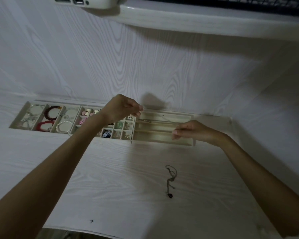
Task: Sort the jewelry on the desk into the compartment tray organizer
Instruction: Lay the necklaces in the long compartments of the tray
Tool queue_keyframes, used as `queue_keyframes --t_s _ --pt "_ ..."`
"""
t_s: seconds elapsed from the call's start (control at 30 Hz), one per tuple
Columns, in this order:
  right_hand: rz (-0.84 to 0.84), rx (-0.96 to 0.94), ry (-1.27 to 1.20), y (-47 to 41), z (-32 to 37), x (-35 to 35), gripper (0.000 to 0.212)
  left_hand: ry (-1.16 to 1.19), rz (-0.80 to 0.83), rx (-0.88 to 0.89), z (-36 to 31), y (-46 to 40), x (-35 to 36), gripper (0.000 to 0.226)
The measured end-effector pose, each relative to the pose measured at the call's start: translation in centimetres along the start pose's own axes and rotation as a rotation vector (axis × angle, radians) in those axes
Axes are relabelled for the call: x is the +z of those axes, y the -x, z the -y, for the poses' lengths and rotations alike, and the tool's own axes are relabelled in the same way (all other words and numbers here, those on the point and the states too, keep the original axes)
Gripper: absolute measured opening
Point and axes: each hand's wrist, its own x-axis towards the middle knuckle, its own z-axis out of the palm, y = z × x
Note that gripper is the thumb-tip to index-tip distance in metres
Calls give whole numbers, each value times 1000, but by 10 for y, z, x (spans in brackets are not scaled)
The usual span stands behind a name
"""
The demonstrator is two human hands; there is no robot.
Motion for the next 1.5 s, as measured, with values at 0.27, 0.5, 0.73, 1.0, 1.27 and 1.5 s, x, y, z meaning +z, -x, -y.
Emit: queue_keyframes --t_s 0.27,0.5,0.73,1.0,1.27,1.5 --pt "-110 47 -153 5 -35 -50 19 76 122 -123 9 -41 31 17" --pt "-210 183 -62 2 -55 -65 22 79 336 -205 10 -56 75 27" --pt "-207 176 -40 -15 -60 -61 23 -756 238 -23 47 -58 72 30" --pt "-328 83 175 -40 -59 -42 10 -1024 86 -87 58 -53 63 30" --pt "-469 64 598 -50 -56 -21 7 -1165 34 -87 58 -59 56 14" --pt "-512 31 849 -49 -60 -21 17 -1335 81 -8 54 -62 59 14"
